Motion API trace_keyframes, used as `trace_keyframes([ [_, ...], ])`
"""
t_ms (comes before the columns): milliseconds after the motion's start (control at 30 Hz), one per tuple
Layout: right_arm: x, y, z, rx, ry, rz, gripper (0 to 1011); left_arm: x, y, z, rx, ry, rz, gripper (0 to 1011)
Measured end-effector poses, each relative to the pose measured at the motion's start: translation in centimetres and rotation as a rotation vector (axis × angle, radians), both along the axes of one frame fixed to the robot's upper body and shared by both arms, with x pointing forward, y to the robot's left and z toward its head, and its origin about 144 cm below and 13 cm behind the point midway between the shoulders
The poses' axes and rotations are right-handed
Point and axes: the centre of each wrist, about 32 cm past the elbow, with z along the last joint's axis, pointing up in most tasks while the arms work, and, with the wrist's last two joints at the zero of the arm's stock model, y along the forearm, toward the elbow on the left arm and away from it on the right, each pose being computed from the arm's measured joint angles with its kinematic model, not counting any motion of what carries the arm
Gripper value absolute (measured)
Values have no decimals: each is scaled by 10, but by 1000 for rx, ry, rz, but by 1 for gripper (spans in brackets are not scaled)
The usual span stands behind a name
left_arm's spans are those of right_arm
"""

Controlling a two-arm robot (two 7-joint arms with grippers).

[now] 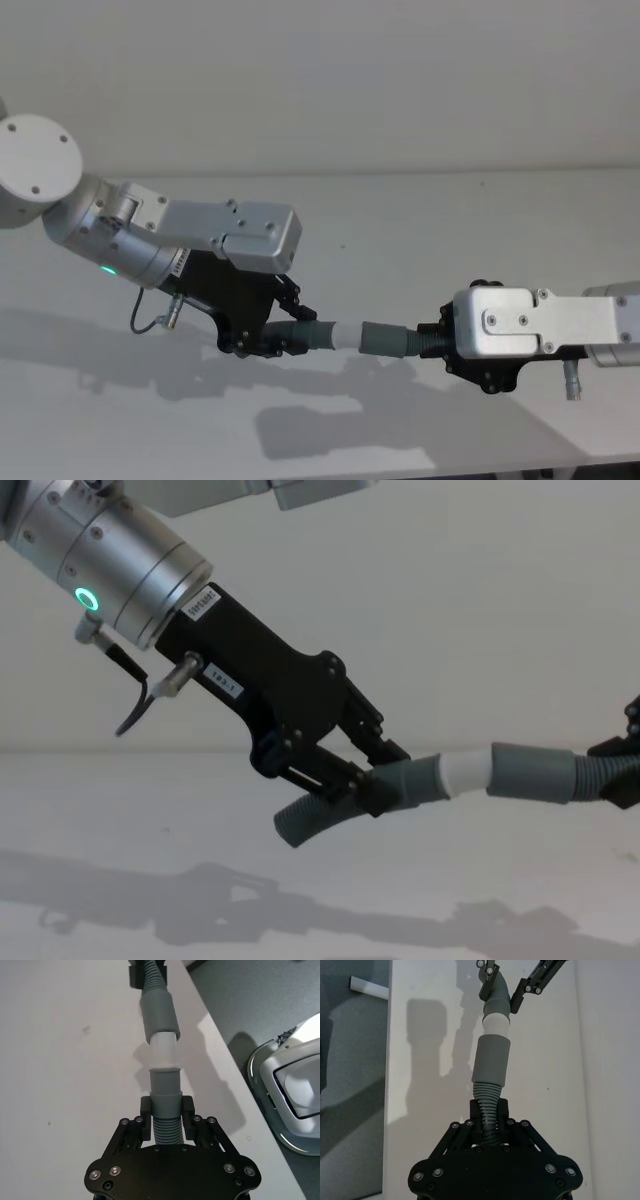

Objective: Use both hands to pick up one end of the pipe from the table, align the ends, and insert them.

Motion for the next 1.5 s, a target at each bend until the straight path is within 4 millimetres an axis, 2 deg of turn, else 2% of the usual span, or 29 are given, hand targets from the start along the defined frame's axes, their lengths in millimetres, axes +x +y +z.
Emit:
trace_keyframes([
  [633, -2, -1, 3, -9, -15, 16, 160, -4, -11, 5, 30, -16, -54, 327],
  [1500, -9, -4, 9, -17, -41, 41, 160, -12, -25, 15, 93, -128, 68, 327],
])
